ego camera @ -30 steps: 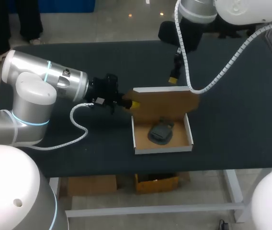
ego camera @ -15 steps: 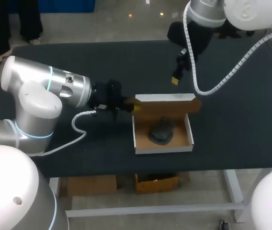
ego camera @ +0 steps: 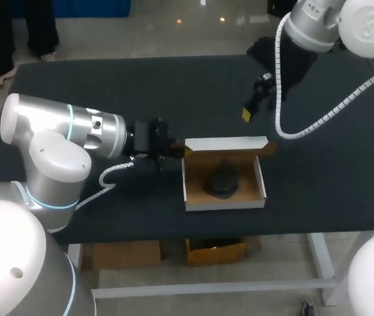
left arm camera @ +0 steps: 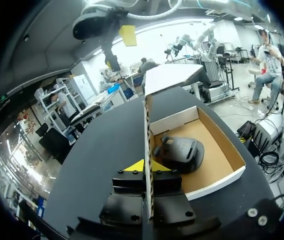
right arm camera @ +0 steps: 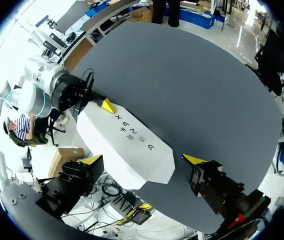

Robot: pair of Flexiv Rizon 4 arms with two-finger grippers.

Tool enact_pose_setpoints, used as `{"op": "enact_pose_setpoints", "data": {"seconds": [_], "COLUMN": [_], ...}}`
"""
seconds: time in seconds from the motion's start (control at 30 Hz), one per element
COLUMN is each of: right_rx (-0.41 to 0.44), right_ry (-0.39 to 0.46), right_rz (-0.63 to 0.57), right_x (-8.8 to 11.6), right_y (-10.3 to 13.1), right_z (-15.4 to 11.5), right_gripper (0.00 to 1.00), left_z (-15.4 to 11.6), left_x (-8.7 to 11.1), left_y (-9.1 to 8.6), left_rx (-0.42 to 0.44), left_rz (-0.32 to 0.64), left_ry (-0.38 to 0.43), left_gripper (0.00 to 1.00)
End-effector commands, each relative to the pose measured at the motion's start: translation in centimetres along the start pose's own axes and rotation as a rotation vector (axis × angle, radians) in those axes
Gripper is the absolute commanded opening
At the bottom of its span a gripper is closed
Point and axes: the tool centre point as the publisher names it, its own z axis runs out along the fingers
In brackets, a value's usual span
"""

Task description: Assemble the packaging by folding the flat box into shape, placing the metal phone stand inside, and closing the box properly

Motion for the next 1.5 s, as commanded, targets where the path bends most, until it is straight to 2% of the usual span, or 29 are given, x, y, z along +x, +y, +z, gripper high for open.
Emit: {"op": "enact_pose_setpoints", "data": {"seconds": [0.03,0.3,1.0,1.27,1.5], "right_rx": [-0.051,-0.061,-0.061,-0.003,0.026], "right_ry": [0.024,0.075,0.075,0.175,0.238], "right_rz": [0.029,0.097,0.097,0.237,0.334], "right_x": [-0.3,-0.4,-0.4,-0.2,0.1], "right_y": [-1.0,-1.6,-1.6,-1.7,-2.7], "right_z": [0.4,0.6,0.6,0.6,0.0], "right_gripper": [1.00,1.00,1.00,1.00,1.00], "left_z": [0.4,0.2,0.2,0.2,0.4], "left_x": [0.2,0.7,0.7,0.7,1.7], "left_y": [0.2,0.3,0.3,0.3,0.2], "left_rx": [-0.001,-0.028,-0.028,-0.028,-0.055], "left_rz": [0.020,0.087,0.087,0.087,0.164], "left_ry": [-0.025,-0.060,-0.060,-0.060,-0.093], "left_gripper": [0.00,0.00,0.00,0.00,0.00]}}
